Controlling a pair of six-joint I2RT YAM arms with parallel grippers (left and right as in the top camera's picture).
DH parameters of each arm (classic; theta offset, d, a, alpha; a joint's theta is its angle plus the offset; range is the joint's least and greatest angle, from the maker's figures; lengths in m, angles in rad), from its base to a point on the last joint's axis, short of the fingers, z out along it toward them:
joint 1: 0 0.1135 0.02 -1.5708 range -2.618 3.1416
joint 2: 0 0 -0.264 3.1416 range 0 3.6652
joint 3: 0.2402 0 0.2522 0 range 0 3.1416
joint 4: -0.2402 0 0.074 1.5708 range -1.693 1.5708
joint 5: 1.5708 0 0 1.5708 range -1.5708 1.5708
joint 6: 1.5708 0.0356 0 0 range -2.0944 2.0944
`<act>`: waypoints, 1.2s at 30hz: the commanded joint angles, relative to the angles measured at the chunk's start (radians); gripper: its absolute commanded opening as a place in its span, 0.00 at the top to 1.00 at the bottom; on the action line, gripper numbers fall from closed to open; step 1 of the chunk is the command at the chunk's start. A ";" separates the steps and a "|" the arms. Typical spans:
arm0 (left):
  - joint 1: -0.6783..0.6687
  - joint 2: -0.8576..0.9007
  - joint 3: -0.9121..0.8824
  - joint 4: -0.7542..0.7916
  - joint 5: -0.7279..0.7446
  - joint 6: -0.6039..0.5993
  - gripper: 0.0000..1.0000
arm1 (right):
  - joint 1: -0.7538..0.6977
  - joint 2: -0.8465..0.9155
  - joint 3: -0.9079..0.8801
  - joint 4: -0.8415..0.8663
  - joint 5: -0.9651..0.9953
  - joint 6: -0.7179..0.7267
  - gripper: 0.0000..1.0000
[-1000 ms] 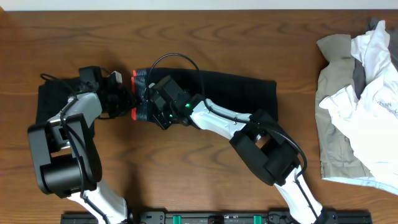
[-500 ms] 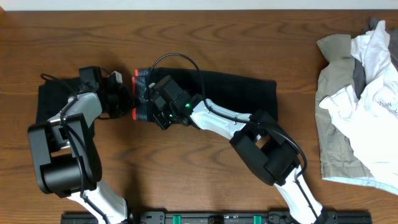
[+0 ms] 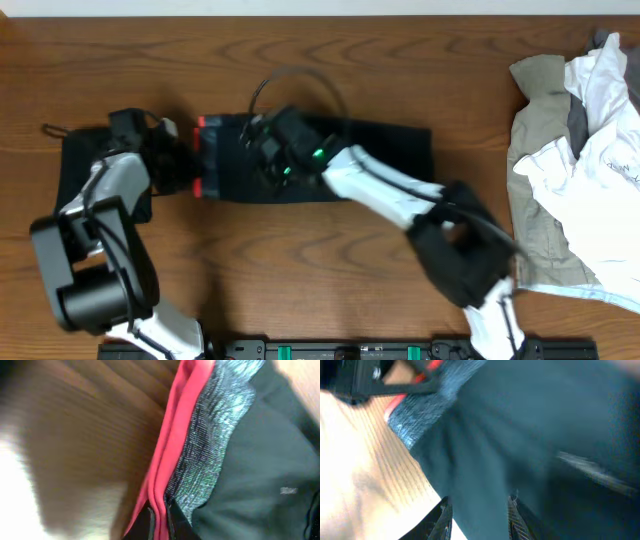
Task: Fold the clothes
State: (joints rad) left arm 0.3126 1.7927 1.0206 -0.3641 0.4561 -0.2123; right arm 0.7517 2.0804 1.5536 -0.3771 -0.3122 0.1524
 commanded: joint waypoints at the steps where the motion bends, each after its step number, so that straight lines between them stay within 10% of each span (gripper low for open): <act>1: 0.030 -0.079 0.019 -0.010 -0.050 0.011 0.94 | -0.087 -0.139 0.004 -0.071 0.072 0.008 0.66; 17: 0.031 -0.127 0.230 -0.217 -0.266 0.113 0.94 | -0.482 -0.257 0.004 -0.602 0.204 0.008 0.73; 36: -0.053 -0.127 0.280 -0.264 -0.256 0.175 0.94 | -0.583 -0.257 0.004 -0.716 0.204 -0.004 0.72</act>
State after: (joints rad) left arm 0.2707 1.6840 1.2518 -0.6212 0.2070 -0.0696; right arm 0.1730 1.8427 1.5558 -1.0866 -0.1112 0.1528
